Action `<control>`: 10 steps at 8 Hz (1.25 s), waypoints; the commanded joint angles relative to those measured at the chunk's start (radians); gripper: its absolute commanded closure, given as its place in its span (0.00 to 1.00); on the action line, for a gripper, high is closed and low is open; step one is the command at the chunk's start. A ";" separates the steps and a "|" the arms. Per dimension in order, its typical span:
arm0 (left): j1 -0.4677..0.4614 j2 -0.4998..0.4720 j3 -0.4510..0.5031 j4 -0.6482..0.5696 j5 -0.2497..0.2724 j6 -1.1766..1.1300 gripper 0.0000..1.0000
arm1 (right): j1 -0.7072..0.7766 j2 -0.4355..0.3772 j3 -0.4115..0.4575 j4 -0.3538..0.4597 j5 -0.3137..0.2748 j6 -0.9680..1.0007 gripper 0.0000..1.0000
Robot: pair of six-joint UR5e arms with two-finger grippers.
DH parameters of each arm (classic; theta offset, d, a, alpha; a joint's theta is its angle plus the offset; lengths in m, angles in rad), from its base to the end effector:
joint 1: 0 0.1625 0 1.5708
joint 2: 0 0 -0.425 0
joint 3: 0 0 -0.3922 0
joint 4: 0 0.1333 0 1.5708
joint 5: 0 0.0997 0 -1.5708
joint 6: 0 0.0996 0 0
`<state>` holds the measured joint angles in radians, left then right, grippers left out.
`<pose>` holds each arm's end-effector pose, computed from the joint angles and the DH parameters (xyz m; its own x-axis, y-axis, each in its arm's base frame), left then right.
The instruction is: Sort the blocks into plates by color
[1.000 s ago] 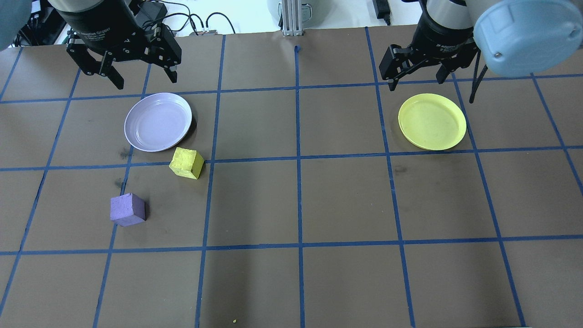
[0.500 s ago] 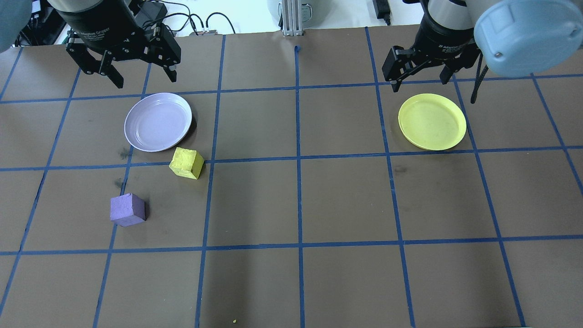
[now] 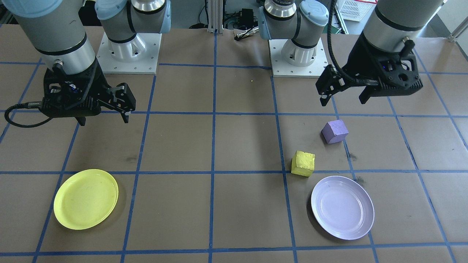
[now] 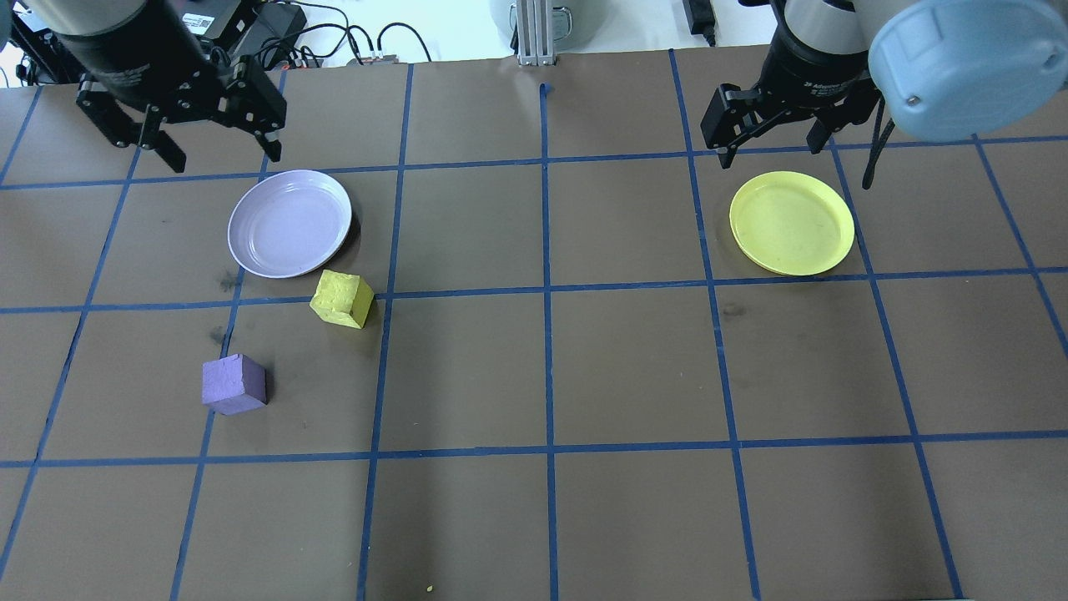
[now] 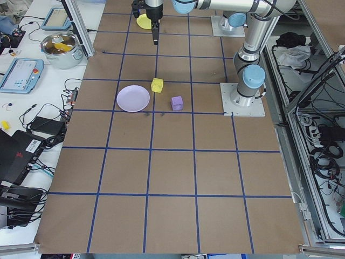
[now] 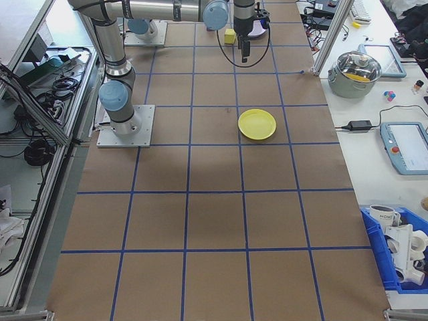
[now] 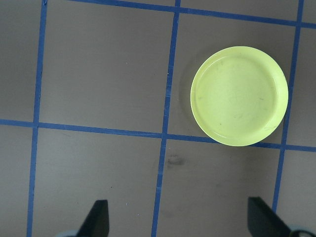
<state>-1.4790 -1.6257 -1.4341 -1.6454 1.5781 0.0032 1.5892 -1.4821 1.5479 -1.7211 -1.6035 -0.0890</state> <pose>-0.0848 -0.5246 0.5200 -0.9960 -0.0885 -0.0073 -0.0885 0.9961 -0.0072 0.1399 -0.5343 0.4693 -0.9938 -0.1041 0.0400 -0.1071 0.9909 -0.0812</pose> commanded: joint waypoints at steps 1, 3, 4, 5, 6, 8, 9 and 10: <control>0.205 0.032 -0.187 -0.001 0.003 0.027 0.00 | 0.000 0.002 0.000 -0.008 0.004 0.000 0.00; 0.247 0.017 -0.281 0.010 0.002 -0.018 0.00 | 0.000 0.002 0.000 -0.012 0.005 0.002 0.00; 0.261 -0.037 -0.304 0.072 0.003 -0.019 0.00 | 0.000 0.002 0.000 -0.012 0.005 0.002 0.00; 0.260 -0.115 -0.339 0.166 0.003 -0.025 0.00 | 0.000 0.002 0.000 -0.011 0.004 0.002 0.00; 0.261 -0.159 -0.357 0.212 0.005 -0.017 0.00 | 0.000 0.000 0.000 -0.009 0.002 0.002 0.00; 0.266 -0.180 -0.408 0.203 0.008 -0.019 0.00 | 0.000 0.000 0.000 -0.003 0.004 0.005 0.00; 0.305 -0.175 -0.466 0.214 0.005 -0.016 0.00 | 0.000 -0.007 0.000 -0.002 0.008 0.005 0.00; 0.331 -0.177 -0.485 0.214 0.006 -0.011 0.00 | 0.002 -0.009 0.000 -0.002 0.010 0.015 0.00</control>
<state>-1.1935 -1.7975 -1.8609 -1.4386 1.5842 -0.0138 1.5892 -1.4859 1.5478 -1.7247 -1.5977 -0.0846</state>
